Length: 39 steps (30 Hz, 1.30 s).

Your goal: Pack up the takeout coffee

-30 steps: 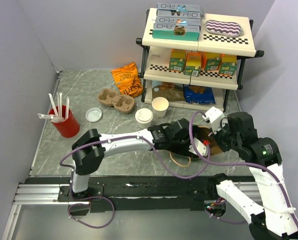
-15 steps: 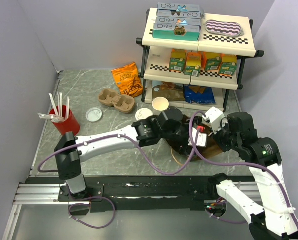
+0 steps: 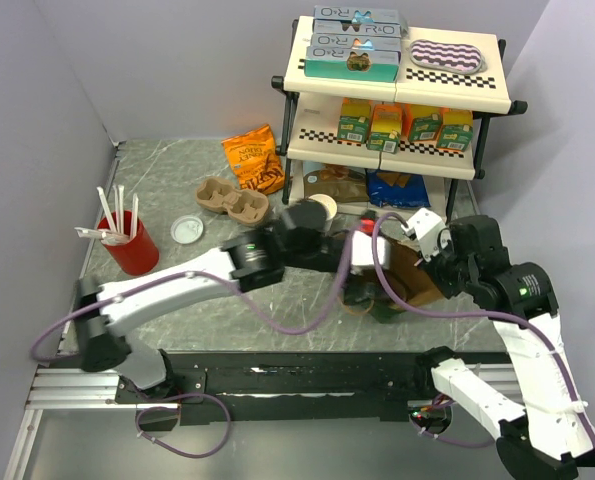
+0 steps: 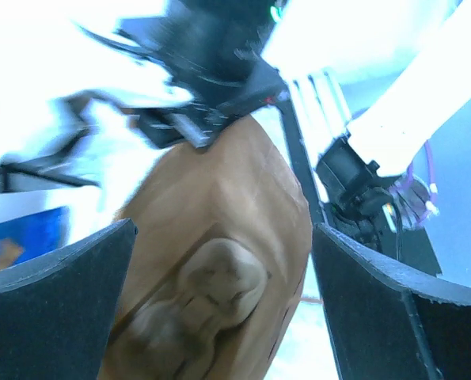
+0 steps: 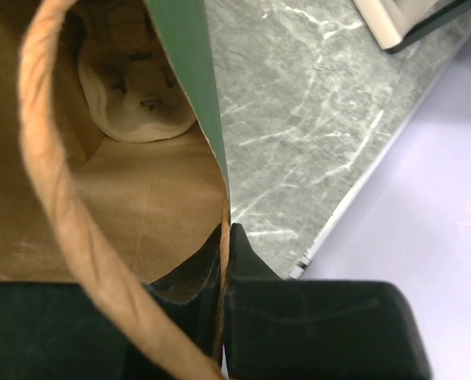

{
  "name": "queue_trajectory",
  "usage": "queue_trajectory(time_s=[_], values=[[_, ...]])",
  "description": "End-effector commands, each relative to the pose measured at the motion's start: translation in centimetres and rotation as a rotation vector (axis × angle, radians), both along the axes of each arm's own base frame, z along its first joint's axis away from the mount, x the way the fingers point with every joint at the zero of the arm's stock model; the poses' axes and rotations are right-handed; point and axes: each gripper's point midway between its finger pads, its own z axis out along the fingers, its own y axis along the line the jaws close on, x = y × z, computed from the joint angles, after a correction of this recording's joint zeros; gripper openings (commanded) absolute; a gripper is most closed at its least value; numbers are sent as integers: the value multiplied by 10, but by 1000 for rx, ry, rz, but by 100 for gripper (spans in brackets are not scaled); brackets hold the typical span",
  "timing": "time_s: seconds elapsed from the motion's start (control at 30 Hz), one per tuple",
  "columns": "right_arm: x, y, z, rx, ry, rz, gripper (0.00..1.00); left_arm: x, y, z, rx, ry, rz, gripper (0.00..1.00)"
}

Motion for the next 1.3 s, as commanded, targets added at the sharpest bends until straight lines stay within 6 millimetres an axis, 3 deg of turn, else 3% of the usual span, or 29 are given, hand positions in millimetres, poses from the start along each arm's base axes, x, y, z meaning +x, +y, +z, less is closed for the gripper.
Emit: queue_trajectory(time_s=[0.0, 0.13, 0.23, 0.3, 0.5, 0.6, 0.77, 1.07, 1.17, 1.2, 1.27], values=[[6, -12, 23, -53, -58, -27, 0, 8, 43, 54, -109, -2, 132, 99], [14, -13, 35, -74, -89, -13, 0, 11, 73, 38, -28, -55, 169, 99], [20, -10, 39, -83, -98, 12, 0, -1, 97, -10, 108, -206, 62, 99], [24, -7, 40, -82, -95, 22, 0, -3, 103, -18, 129, -313, 9, 99], [29, 3, 44, -79, -96, 58, 0, -6, 82, -38, 198, -380, -89, 99], [25, 7, 37, -77, -71, 83, 0, -12, 72, -39, 171, -388, -98, 100], [11, 16, 24, -28, -24, 122, 0, -20, 66, -63, 207, -385, -141, 99], [-19, 28, -2, 63, 61, 178, 0, -40, 61, -103, 254, -342, -191, 77], [-24, 31, -5, 81, 75, 188, 0, -44, 60, -111, 281, -353, -201, 57], [-24, 31, -5, 88, 74, 189, 0, -44, 61, -114, 289, -359, -203, 46], [-29, 36, -3, 115, 76, 202, 0, -49, 66, -121, 315, -350, -227, 36]])
